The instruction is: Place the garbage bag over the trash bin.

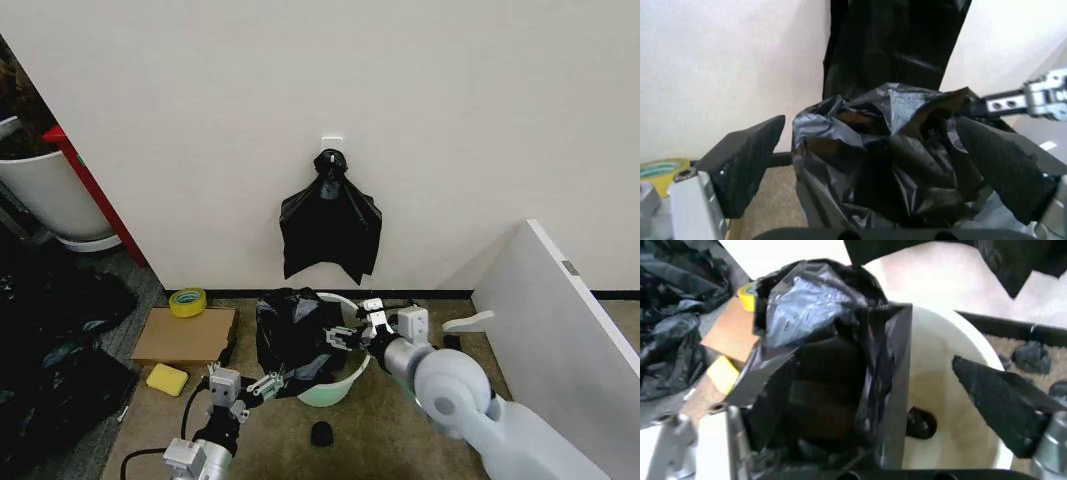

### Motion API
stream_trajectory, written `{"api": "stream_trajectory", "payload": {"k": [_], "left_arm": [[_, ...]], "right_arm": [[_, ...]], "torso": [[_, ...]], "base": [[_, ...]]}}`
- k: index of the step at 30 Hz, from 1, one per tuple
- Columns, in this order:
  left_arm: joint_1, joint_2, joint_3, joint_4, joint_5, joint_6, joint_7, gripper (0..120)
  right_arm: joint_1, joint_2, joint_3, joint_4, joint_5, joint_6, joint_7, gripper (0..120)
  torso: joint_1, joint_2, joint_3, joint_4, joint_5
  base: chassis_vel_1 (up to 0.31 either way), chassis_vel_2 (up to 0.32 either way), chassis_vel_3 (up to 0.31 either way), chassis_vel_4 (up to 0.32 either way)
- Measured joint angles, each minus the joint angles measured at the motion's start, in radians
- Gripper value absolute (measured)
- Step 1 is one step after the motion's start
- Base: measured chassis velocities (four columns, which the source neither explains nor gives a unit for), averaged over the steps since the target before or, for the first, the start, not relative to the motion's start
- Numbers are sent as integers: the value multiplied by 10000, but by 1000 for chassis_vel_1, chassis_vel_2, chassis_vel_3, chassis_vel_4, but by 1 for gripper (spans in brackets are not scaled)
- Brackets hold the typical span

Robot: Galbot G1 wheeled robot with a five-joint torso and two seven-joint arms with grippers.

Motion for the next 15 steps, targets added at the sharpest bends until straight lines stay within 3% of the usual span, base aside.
{"api": "stream_trajectory", "payload": {"k": [4, 5, 10, 15], "left_arm": [[-154, 100, 47, 35, -161, 138, -21, 100], [-239, 190, 74, 52, -241, 243, -67, 100], [-273, 370, 117, 57, -338, 551, -207, 100], [-939, 453, 272, 395, -703, 1451, -459, 100]], "right_arm": [[379, -6, -258, -318, -221, -26, -172, 80], [689, -48, -472, -633, -464, -28, -460, 73], [1375, -113, -933, -1010, -739, 2, -949, 70], [1840, -112, -1336, -1170, -737, -148, -868, 50]], "torso": [[0, 0, 0, 2, -1], [0, 0, 0, 3, 0], [0, 0, 0, 3, 0], [0, 0, -1, 3, 0]], "base": [[0, 0, 0, 0], [0, 0, 0, 0], [0, 0, 0, 0], [0, 0, 0, 0]]}}
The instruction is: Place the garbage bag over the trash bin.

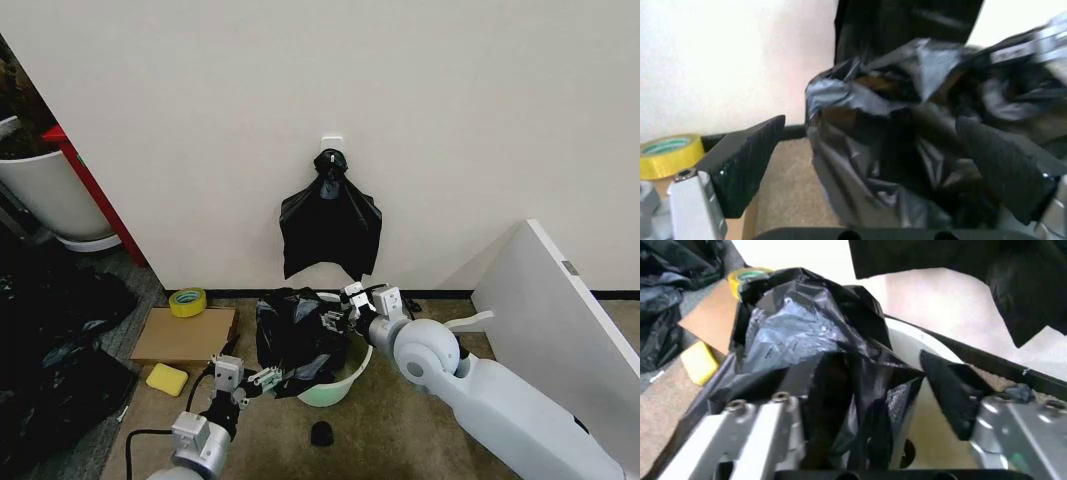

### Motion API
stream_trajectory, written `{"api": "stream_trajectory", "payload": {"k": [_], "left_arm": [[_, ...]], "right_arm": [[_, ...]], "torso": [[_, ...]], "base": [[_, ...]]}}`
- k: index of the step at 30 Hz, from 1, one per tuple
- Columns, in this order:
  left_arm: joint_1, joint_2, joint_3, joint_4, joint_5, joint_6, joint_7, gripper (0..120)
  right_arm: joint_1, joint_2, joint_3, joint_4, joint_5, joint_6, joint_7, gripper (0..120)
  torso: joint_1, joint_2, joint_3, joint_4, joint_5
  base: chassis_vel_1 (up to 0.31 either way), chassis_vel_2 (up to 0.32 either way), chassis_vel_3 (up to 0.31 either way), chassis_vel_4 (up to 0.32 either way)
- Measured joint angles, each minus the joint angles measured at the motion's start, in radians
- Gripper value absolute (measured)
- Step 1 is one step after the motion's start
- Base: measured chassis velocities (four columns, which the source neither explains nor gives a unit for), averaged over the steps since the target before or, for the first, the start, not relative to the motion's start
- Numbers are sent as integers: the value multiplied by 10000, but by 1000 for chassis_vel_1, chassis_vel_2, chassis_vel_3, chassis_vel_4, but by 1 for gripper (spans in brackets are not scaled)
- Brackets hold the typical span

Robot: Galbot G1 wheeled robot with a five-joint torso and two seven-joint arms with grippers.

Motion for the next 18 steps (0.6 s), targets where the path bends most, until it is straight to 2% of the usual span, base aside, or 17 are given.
{"api": "stream_trajectory", "payload": {"k": [1, 3, 4, 7, 9, 13, 18], "left_arm": [[-256, 22, 37, 153, -134, 209, -29, 100], [-342, 31, 46, 200, -181, 278, -38, 100], [-644, 86, 83, 343, -427, 547, -87, 100], [-1081, 193, 189, 473, -981, 1106, -216, 100], [-1178, 207, 214, 503, -1086, 1194, -233, 100], [-2021, 115, 374, 975, -1767, 1719, -344, 100], [-2688, -147, 895, 1565, -1932, 1911, -426, 100]], "right_arm": [[18, -14, -22, -13, 1, -16, 36, 45], [20, -20, -24, -17, 1, -20, 43, 43], [25, -52, -25, -31, 4, -22, 85, 35], [12, -145, -10, -36, 11, -22, 117, 23], [1, -165, 4, -36, 12, -23, 118, 22], [-144, -335, 165, -10, 11, -45, 197, 1], [-224, -474, 245, -4, 18, -59, 240, 0]], "torso": [[0, 0, 0, 0, -1], [0, 0, 0, -1, -1], [0, 0, 0, -3, -1], [0, 0, 0, -1, 0], [0, 0, 0, 0, 0], [0, 0, 0, -1, 1], [0, 0, 0, -2, 1]], "base": [[0, 0, 0, 0], [0, 0, 0, 0], [0, 0, 0, 0], [0, 0, 0, 0], [0, 0, 0, 0], [0, 0, 0, 0], [0, 0, 0, 0]]}}
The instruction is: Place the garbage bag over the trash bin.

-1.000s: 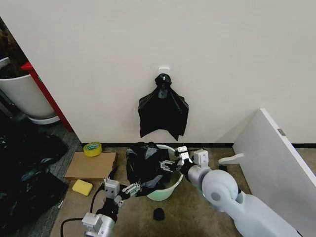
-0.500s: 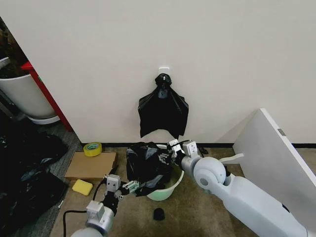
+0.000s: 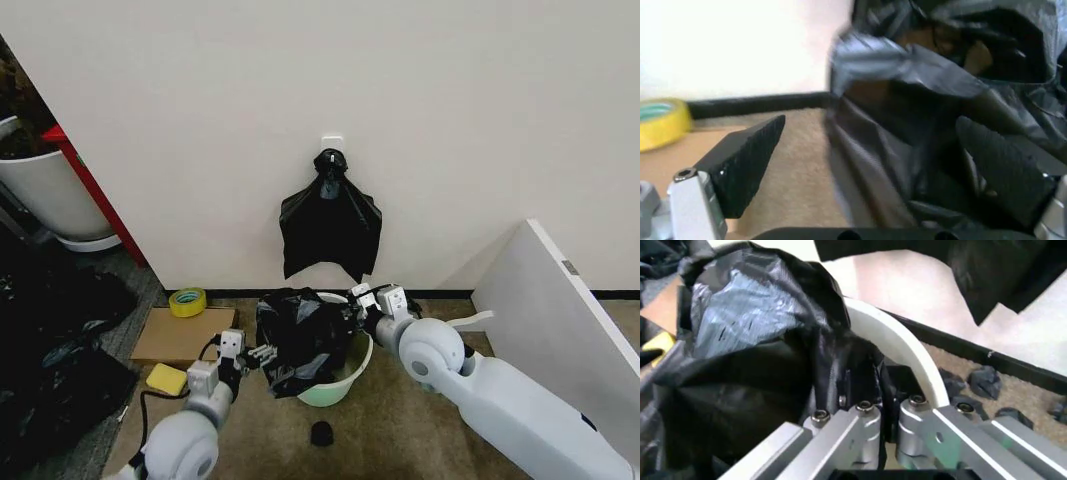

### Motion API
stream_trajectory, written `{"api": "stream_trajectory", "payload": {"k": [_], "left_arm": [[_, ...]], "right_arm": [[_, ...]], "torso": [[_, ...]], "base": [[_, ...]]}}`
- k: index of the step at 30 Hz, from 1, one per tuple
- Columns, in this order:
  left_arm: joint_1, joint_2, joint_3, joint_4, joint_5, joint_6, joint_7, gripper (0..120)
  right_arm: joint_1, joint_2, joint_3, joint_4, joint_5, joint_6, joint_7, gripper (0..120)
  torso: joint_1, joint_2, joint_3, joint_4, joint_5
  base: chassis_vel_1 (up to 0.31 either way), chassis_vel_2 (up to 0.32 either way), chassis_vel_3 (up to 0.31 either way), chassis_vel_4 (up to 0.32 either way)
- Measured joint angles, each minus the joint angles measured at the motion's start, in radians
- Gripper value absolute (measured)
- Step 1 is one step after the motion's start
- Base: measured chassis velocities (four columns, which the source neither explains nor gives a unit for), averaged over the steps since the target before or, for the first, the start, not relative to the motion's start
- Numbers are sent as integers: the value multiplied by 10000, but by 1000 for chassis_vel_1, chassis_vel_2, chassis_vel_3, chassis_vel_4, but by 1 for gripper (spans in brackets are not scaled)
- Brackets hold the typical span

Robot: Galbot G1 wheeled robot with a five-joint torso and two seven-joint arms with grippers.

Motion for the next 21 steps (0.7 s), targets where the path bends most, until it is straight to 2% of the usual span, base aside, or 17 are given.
{"api": "stream_trajectory", "payload": {"k": [7, 16, 21], "left_arm": [[-1136, -548, 1057, 825, -656, 598, -445, 100], [-2026, -960, 1456, 1743, -310, 919, -652, 100], [-2429, -1113, 1572, 2049, -487, 1259, -823, 100]], "right_arm": [[-179, -249, 164, 56, 37, -46, -10, 0], [-523, -387, 373, 139, 16, -63, -206, 0], [-572, -407, 430, 144, 13, -62, -236, 0]], "torso": [[0, 0, -1, 1, 2], [0, 0, 0, 1, 2], [0, 0, 0, 1, 3]], "base": [[0, 0, 0, 0], [0, 0, 0, 0], [0, 0, 0, 0]]}}
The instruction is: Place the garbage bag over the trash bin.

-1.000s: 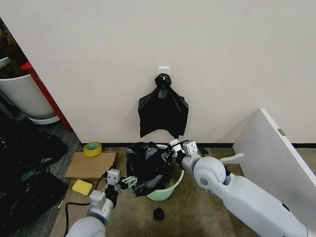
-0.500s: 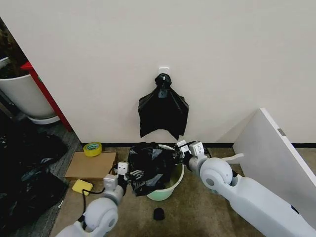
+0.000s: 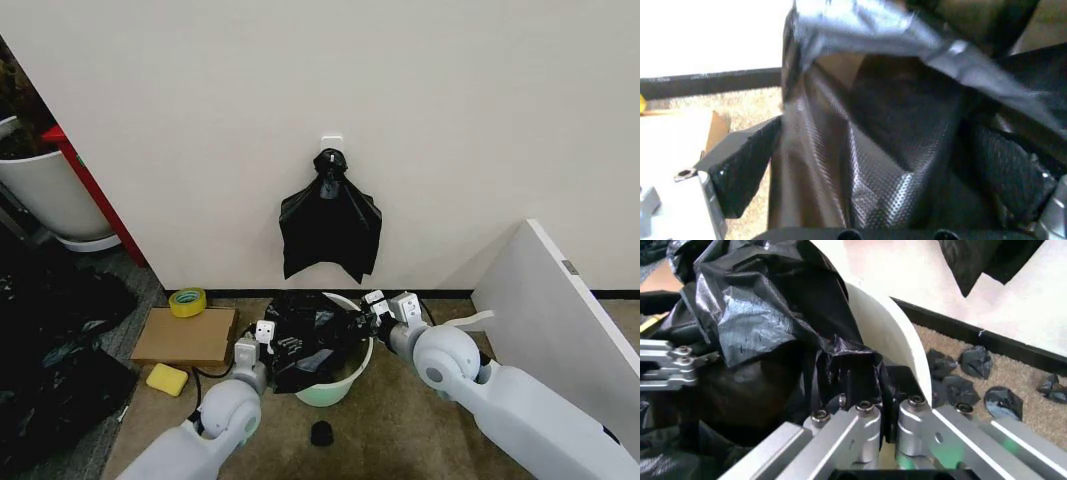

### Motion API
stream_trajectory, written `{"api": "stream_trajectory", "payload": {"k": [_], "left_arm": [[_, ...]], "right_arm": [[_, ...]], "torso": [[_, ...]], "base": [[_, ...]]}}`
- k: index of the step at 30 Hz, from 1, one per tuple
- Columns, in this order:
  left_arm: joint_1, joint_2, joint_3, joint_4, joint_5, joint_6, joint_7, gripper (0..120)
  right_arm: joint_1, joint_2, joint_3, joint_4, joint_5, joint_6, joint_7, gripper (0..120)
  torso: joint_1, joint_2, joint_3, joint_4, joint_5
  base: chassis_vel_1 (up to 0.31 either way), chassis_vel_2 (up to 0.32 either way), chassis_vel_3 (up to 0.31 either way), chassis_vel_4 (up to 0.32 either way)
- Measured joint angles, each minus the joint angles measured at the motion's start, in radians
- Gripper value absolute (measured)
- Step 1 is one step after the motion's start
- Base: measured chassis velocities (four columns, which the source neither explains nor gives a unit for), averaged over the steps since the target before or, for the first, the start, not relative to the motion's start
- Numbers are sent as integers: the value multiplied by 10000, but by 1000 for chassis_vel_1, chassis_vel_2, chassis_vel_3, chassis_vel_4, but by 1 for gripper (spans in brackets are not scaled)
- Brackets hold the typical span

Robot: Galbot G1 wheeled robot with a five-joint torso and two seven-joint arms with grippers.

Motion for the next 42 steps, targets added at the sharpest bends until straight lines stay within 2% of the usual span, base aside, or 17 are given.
{"api": "stream_trajectory", "payload": {"k": [4, 6, 8, 10, 12, 15, 16, 18, 21, 24, 25, 28, 33, 37, 42], "left_arm": [[-587, -247, 191, 318, -1039, 809, -527, 97], [-644, -263, 210, 340, -1149, 883, -580, 96], [-866, -329, 295, 430, -1640, 1206, -852, 90], [-1083, -389, 404, 555, -2039, 1673, -1128, 79], [-1143, -403, 440, 606, -2200, 1911, -1322, 72], [-1158, -411, 451, 613, -2329, 2036, -1444, 68], [-1163, -416, 456, 614, -2419, 2116, -1529, 59], [-1170, -418, 458, 617, -2535, 2244, -1662, 54], [-1202, -417, 464, 675, -2670, 2376, -1851, 39], [-1238, -402, 469, 692, -2822, 2422, -1978, 32], [-1277, -385, 470, 686, -3035, 2457, -2125, 26], [-1301, -390, 457, 665, -3288, 2462, -2280, 15], [-1210, -418, 328, 604, -3459, 2349, -2391, 4], [-1043, -393, 121, 481, -3461, 2179, -2410, 3], [-604, -70, -263, -80, -3349, 2044, -2329, 3]], "right_arm": [[-27, 3, 21, 0, 0, 2, -7, 0], [-27, 6, 20, 0, 0, 3, -8, 0], [-27, 30, 20, -2, 0, 13, -8, 0], [-37, 55, 19, -3, 0, 20, -5, 0], [-59, 57, 18, -2, 0, 21, -2, 0], [-73, 54, 18, 0, 0, 25, -1, 0], [-83, 49, 18, 2, 0, 28, -1, 0], [-97, 39, 22, 6, 0, 32, -2, 0], [-114, 16, 69, 8, 0, 39, -10, 0], [-127, -8, 90, 12, 1, 45, -22, 0], [-175, -30, 108, 54, 1, 59, -25, 0], [-246, -47, 126, 110, 0, 71, -25, 0], [-473, -61, 244, 242, -121, 91, -34, 0], [-819, -159, 437, 473, -540, 216, -164, 0], [-1387, -589, 726, 952, -2117, 1245, -921, 0]], "torso": [[0, 0, 0, 1, 0], [0, 0, -1, 1, 0], [-1, 1, -2, 2, 3], [-2, 3, -2, 2, 2], [-1, 3, -2, 2, 3], [-2, 3, -2, 1, 2], [-2, 3, -2, 1, 1], [-2, 3, -2, 1, 0], [-2, 3, -3, 1, 0], [-2, 3, -3, 1, -1], [-2, 3, -2, 1, -2], [-2, 3, -1, -1, -5], [-1, 3, 0, 0, -6], [-1, 3, 0, -2, -6], [0, 2, 0, -6, -9]], "base": [[0, 0, 0, 0], [0, 0, 0, 0], [0, 0, 0, 0], [0, 0, 0, 0], [0, 0, 0, 0], [0, 0, 0, 0], [0, 0, 0, 0], [0, 0, 0, 0], [0, 0, 0, 0], [0, 0, 0, 0], [0, 0, 0, 0], [0, 0, 0, 0], [0, 0, 0, 0], [0, 0, 0, 0], [0, 0, 0, 0]]}}
